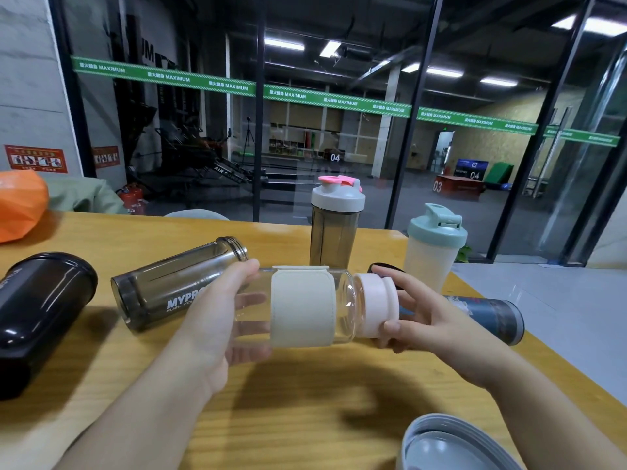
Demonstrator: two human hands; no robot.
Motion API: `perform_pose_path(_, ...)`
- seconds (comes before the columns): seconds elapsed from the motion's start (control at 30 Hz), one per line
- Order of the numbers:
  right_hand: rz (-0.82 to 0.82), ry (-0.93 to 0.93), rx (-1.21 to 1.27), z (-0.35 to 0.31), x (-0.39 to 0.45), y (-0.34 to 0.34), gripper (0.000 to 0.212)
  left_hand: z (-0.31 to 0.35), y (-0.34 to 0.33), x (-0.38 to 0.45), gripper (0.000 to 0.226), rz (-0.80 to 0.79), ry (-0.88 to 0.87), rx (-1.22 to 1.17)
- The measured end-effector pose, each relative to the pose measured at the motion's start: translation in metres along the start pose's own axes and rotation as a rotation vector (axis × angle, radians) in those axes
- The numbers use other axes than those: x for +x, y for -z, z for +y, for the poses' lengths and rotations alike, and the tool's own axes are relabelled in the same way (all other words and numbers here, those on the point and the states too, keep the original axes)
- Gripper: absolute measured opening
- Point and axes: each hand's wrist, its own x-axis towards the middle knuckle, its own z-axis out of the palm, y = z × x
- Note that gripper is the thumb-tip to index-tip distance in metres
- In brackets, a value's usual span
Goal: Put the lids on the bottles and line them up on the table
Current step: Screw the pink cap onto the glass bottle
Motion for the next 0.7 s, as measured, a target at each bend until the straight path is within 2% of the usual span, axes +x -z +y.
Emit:
perform_pose_path(0.2, 0.02, -0.085, -0.036, 0.002, 0.0023, -0.0021, 0.039, -0.0009, -0.0003, 0.0004, 0.045, -0.029, -0.012, 0.019)
perform_pose_path(0.33, 0.013, -0.184, -0.105, 0.0055, 0.0032, -0.0024, 0.068, -0.0007, -0.0007, -0.0001, 0.046, -0.033, -0.011, 0.009)
perform_pose_path(0.4, 0.026, -0.133, -0.07, 0.0064, 0.0042, -0.0028, 0.074, -0.0004, -0.0006, -0.0002, 0.046, -0.023, -0.007, 0.002)
perform_pose_path(0.5, 0.044, -0.045, -0.006, 0.0065, 0.0024, 0.0002, 0.094, 0.0009, -0.0011, -0.0016, 0.045, -0.011, -0.001, -0.014)
perform_pose_path(0.6, 0.012, 0.049, 0.052, 0.0028, -0.0016, 0.0006, 0.092, 0.0015, -0.0013, -0.0027, 0.044, -0.009, 0.007, -0.027)
perform_pose_path(0.7, -0.018, 0.088, 0.079, 0.003, -0.0012, 0.0003, 0.08, 0.0012, -0.0013, -0.0027, 0.045, -0.012, 0.01, -0.019)
